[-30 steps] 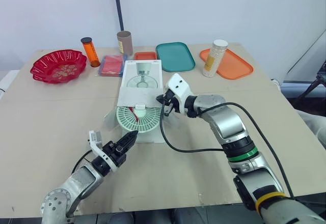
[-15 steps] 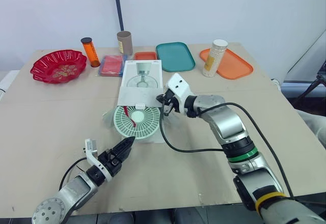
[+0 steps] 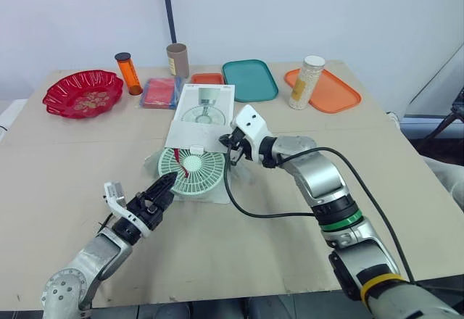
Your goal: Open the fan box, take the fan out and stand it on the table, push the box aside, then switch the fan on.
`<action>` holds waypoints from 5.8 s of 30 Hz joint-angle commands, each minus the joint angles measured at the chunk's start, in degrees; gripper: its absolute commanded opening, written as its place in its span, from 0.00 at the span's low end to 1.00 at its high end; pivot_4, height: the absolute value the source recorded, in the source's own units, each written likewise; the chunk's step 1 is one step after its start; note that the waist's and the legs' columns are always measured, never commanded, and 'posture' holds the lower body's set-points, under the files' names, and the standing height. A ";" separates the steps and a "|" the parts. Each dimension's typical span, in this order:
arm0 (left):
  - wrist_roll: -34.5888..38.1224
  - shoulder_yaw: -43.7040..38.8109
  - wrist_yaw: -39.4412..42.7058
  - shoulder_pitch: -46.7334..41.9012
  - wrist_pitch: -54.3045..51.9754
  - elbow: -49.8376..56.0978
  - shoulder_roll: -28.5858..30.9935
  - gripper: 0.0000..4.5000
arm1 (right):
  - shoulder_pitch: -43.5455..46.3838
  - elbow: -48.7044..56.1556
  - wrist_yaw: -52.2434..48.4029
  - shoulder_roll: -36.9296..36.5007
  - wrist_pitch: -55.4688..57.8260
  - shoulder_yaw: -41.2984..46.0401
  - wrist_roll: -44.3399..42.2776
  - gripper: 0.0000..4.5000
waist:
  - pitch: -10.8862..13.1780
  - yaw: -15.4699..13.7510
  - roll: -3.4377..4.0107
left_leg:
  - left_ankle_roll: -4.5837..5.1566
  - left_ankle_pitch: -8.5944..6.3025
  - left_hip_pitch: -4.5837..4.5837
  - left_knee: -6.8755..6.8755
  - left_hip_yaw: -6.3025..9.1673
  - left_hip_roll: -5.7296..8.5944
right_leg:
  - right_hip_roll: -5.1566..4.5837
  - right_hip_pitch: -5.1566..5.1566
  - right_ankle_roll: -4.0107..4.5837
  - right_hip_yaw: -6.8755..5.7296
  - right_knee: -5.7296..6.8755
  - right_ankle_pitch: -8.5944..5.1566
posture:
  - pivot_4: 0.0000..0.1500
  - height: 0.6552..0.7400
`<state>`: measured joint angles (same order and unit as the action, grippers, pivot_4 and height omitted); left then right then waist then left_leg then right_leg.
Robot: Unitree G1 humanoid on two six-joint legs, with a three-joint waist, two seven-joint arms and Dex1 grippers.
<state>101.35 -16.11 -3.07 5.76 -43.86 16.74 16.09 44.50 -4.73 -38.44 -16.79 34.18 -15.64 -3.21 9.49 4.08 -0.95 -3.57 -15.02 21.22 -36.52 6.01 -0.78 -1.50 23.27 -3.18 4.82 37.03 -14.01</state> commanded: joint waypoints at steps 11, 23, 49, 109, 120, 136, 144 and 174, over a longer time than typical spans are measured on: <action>-4.79 1.67 1.94 -6.07 1.40 -5.98 -2.48 0.75 | -0.54 -0.12 0.70 0.26 -0.35 0.07 0.62 0.00 | 0.01 -0.10 -0.01 | -0.01 0.01 0.02 0.00 0.00 0.02 | 0.00 0.01 0.00 -0.01 0.00 0.00 | 1.00 1.00; -3.31 1.27 1.29 -3.37 -0.75 -4.89 -2.50 0.38 | -0.67 -0.07 1.08 0.18 -0.29 0.19 0.43 0.00 | 0.00 -0.09 -0.02 | -0.03 0.01 0.02 0.00 0.01 0.01 | 0.00 0.00 -0.01 0.00 0.00 0.00 | 1.00 1.00; 1.23 1.54 2.92 16.37 0.91 5.28 -0.26 0.38 | 0.36 -0.61 0.42 0.55 -0.49 0.11 0.14 0.00 | 0.00 -0.06 -0.02 | -0.06 -0.01 -0.02 0.03 0.00 0.00 | -0.01 0.00 0.03 0.00 -0.01 -0.12 | 1.00 1.00; -94.31 -0.42 63.17 -6.46 103.80 -32.85 26.12 0.99 | -29.45 28.60 -30.28 -23.72 -8.32 17.93 -29.90 0.00 | 0.81 -1.07 -0.34 | -0.09 -0.13 0.06 0.14 -0.13 -0.20 | 0.02 0.12 -0.05 -0.12 -0.05 -0.33 | 1.00 1.00; -107.83 4.35 49.71 -18.23 122.76 -48.12 25.69 0.99 | -31.51 29.55 -27.87 -24.67 -10.07 16.91 -28.67 0.00 | 0.80 -1.44 -0.36 | -0.09 -0.13 0.08 0.11 -0.07 -0.16 | 0.02 0.08 0.10 -0.15 -0.03 -0.17 | 1.00 1.00; -133.24 2.65 33.43 -26.28 136.31 -56.66 22.05 0.99 | -33.02 33.71 -22.60 -24.95 -8.97 16.54 -27.96 0.00 | 0.79 -1.50 -0.38 | -0.09 -0.12 0.05 0.06 -0.02 -0.14 | 0.02 0.04 0.07 -0.18 0.03 -0.03 | 1.00 1.00; -154.36 -1.00 17.58 -28.93 135.16 -53.36 20.90 0.99 | -34.61 36.09 -22.17 -25.61 -8.48 17.40 -29.54 0.00 | 0.77 -1.52 -0.41 | -0.09 -0.12 0.05 0.02 0.01 -0.12 | 0.01 0.00 0.04 -0.22 0.05 0.00 | 1.00 1.00; -178.74 38.32 -43.48 -32.05 108.75 -45.46 36.63 0.46 | -37.20 34.99 -21.16 -27.40 -10.26 17.21 -28.03 0.00 | 0.71 -1.62 -0.47 | -0.10 -0.12 0.03 -0.02 0.05 -0.01 | -0.27 -0.02 0.04 -0.57 0.21 0.04 | 1.00 1.00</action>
<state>-77.67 20.46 -45.78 -26.11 64.92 -28.76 51.04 7.25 29.10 -59.72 -43.62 24.88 0.28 -31.08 10.20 2.46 -1.43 -3.67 -15.13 21.25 -36.54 6.07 -0.79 -1.78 23.25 -3.14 4.25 37.24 -13.97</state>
